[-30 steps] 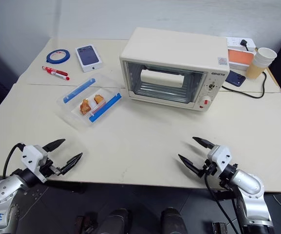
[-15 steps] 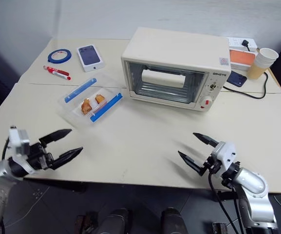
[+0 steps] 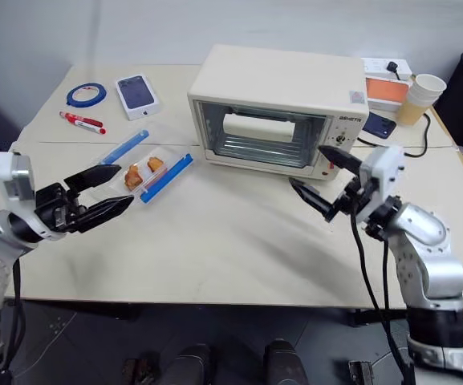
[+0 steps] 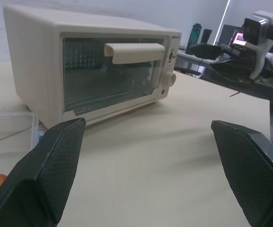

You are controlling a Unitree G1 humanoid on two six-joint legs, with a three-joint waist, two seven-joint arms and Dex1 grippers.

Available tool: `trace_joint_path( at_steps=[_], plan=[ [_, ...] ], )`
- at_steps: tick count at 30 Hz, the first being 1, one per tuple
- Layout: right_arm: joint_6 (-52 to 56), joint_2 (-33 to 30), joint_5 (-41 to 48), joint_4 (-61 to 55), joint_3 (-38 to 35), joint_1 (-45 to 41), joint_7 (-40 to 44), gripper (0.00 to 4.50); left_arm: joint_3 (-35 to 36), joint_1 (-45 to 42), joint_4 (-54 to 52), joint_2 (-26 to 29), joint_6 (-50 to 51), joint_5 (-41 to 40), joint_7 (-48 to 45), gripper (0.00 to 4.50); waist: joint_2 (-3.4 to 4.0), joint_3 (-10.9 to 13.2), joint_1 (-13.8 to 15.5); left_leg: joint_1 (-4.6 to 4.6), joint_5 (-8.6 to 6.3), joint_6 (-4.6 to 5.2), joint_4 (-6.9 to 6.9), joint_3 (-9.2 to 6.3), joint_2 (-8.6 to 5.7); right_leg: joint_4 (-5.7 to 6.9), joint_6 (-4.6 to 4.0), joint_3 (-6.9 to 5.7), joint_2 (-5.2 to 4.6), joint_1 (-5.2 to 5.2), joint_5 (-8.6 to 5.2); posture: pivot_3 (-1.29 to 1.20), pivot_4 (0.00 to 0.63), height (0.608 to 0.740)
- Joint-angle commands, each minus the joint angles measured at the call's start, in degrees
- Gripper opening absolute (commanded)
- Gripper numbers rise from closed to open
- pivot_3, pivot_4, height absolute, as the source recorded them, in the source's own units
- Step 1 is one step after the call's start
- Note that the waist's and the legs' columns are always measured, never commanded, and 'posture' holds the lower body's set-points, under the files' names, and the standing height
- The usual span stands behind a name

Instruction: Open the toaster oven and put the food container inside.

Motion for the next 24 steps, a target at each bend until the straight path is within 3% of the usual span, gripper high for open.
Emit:
trace_joint_path(
  at_steps=[1, 18, 22, 24],
  plan=[
    [2.71, 1.70, -0.48, 3.74, 0.71, -5.21, -2.32, 4.47, -0.78, -0.34, -2.30, 0.30, 2.89, -1.67, -0.55, 4.50, 0.00, 0.01, -0.02, -0.06, 0.00, 0.00, -0.01, 0.01, -0.02, 0.01, 0.00, -0.01, -0.01, -0.04, 0.00, 0.00, 0.150, 0.740],
    [-0.22, 6.70, -4.54, 9.62, 5.07, -14.50, 2.29, 4.47, -1.44, -0.27, -3.21, -1.70, 2.93, 0.85, 1.11, 4.50, 0.00, 0.01, -0.13, -0.08, 0.00, 0.00, 0.06, 0.08, -0.02, 0.11, 0.00, -0.04, -0.02, -0.15, 0.00, 0.00, 0.150, 0.740],
    [-1.27, 2.96, -4.61, 3.35, 8.05, -7.96, 10.84, 4.47, -2.63, -2.24, -0.81, -1.83, 0.43, 3.89, 0.55, 4.50, 0.00, 0.01, -0.04, -0.08, 0.00, 0.00, 0.02, 0.07, -0.02, 0.10, 0.00, -0.02, -0.03, -0.17, 0.00, 0.00, 0.150, 0.740],
    [-3.77, 0.91, -7.25, 1.94, 9.53, -4.75, 13.26, 4.50, -3.22, -5.46, 1.57, -2.40, 0.10, 4.31, 0.69, 4.12, -0.01, 0.01, 0.02, -0.08, 0.00, 0.00, -0.01, 0.08, -0.03, 0.08, 0.00, -0.04, -0.02, -0.17, 0.00, 0.00, 0.150, 0.740]
  ],
)
